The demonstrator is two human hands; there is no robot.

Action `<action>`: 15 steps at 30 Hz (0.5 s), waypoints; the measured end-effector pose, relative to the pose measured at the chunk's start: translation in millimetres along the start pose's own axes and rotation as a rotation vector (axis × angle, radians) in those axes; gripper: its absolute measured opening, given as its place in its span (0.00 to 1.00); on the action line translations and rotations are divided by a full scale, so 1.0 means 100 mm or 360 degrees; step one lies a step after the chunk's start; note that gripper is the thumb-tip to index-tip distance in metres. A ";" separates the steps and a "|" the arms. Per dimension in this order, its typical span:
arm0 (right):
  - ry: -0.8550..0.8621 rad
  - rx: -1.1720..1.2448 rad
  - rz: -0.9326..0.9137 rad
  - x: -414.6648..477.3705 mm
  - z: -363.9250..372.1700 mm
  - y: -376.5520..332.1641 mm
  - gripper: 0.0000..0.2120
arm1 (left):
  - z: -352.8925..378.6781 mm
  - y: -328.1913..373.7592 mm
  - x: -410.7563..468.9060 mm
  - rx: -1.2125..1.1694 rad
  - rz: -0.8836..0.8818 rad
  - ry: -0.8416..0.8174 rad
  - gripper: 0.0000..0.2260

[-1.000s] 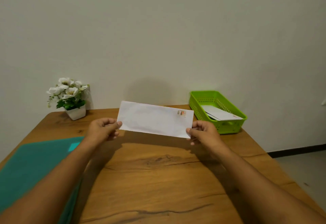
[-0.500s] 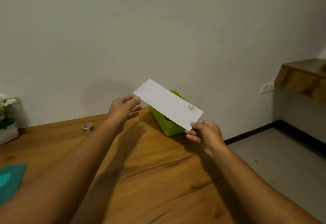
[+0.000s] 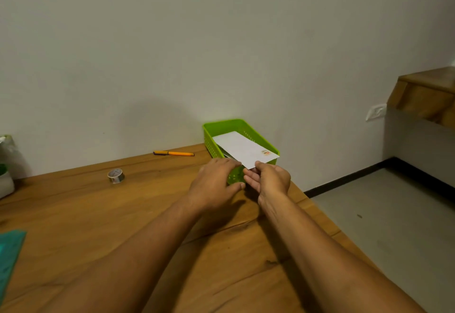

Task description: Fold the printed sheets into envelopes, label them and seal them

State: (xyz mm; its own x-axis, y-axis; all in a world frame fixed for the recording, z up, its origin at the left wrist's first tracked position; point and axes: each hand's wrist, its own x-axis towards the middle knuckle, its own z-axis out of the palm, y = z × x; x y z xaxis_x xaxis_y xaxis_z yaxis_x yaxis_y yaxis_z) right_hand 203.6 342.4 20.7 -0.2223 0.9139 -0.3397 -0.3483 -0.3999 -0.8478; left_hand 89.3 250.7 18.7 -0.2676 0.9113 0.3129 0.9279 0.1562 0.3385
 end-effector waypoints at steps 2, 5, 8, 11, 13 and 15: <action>0.0010 0.0020 -0.0009 0.02 0.04 0.03 0.07 | 0.00 -0.02 -0.01 -0.0011 0.0000 -0.0037 0.28; 0.0029 -0.0029 -0.0030 0.08 0.08 0.06 0.07 | 0.01 -0.04 -0.02 -0.0048 -0.0009 -0.0094 0.30; 0.0060 -0.0146 -0.0061 0.13 0.09 0.10 0.09 | 0.01 -0.04 -0.04 -0.0069 0.0016 -0.0095 0.30; 0.0051 -0.0260 -0.0132 0.13 0.07 0.17 0.13 | 0.02 -0.05 -0.02 -0.0095 0.0036 -0.0106 0.29; 0.0016 -0.0298 -0.0159 0.10 0.06 0.20 0.15 | -0.02 -0.04 -0.05 -0.0097 0.0081 -0.0122 0.31; -0.0046 -0.0322 -0.0192 0.04 0.06 0.23 0.16 | -0.07 -0.10 -0.11 -0.0144 0.0076 -0.0138 0.33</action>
State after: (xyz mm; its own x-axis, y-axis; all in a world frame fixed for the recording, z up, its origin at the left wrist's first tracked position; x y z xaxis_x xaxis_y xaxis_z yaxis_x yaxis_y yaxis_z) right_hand 188.8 336.3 2.4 -0.2168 0.9508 -0.2215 -0.1851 -0.2628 -0.9469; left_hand 81.2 236.5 18.3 -0.1964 0.9471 0.2540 0.9108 0.0803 0.4049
